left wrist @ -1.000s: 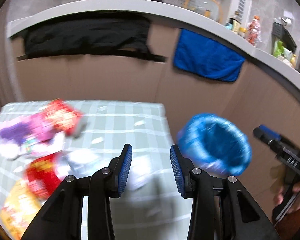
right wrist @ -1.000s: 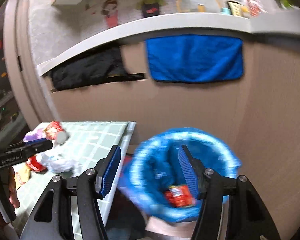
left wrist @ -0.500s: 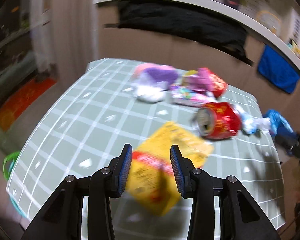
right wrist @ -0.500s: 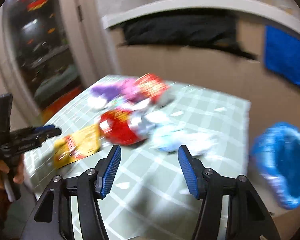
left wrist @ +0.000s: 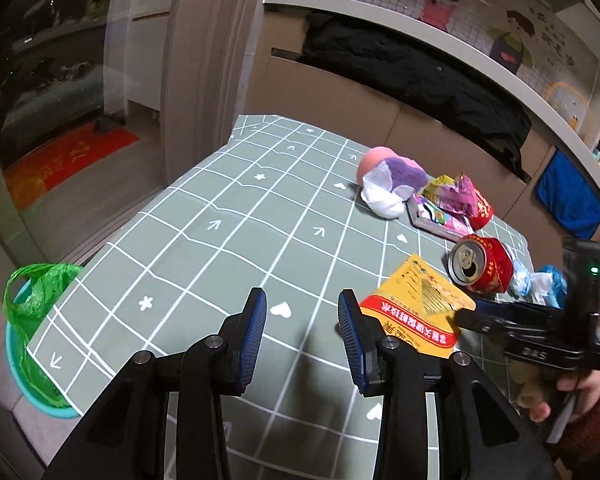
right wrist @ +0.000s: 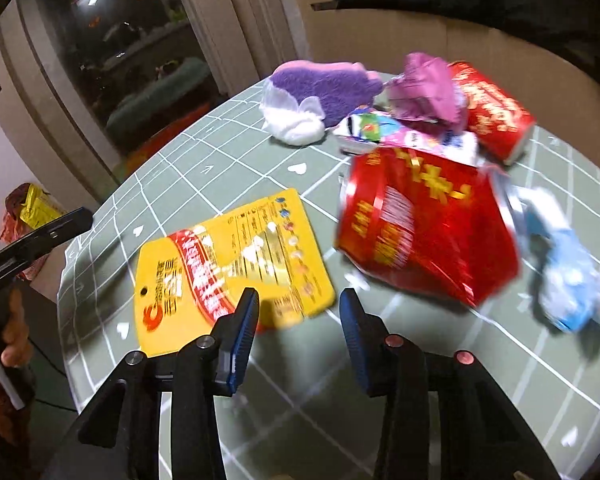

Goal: Collect trash
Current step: 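Return to the table and grasp the yellow snack packet with the right gripper, then grasp the crushed red can with the left gripper while the right lifts the yellow packet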

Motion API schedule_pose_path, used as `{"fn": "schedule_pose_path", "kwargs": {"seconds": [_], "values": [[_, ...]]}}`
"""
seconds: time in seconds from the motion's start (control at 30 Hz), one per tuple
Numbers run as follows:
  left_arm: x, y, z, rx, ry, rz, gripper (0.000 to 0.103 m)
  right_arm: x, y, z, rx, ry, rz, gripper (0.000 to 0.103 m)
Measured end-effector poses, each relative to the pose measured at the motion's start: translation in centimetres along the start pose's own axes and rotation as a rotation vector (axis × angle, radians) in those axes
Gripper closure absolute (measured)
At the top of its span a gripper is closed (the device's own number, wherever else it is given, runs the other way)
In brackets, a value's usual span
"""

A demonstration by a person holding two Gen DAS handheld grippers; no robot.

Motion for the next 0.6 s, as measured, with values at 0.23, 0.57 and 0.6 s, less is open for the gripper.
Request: {"fn": "schedule_pose_path", "kwargs": {"seconds": [0.23, 0.57, 0.6], "values": [[-0.4, -0.1, -0.9, 0.015, 0.03, 0.014, 0.065, 1.5, -1.4, -1.6, -0.002, -0.019, 0.037, 0.095], [-6.0, -0.5, -1.8, 0.026, 0.12, -0.029, 0.065, 0.0, 0.3, 5.0, -0.054, -0.085, 0.014, 0.1], [-6.7, -0.5, -2.0, 0.031, 0.131, -0.038, 0.065, -0.7, 0.6, 6.0, -0.06, -0.09, -0.003, 0.1]]}}
Point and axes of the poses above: each gripper's, at about its wrist camera, not at the fingertips, and z roughly against the way its jaws point, x to its left, y to its underside, the point moved 9 cm from there along -z, roughly the way its jaws point, and after that the axes turned 2 degrees about z, right-handed, at the moved point
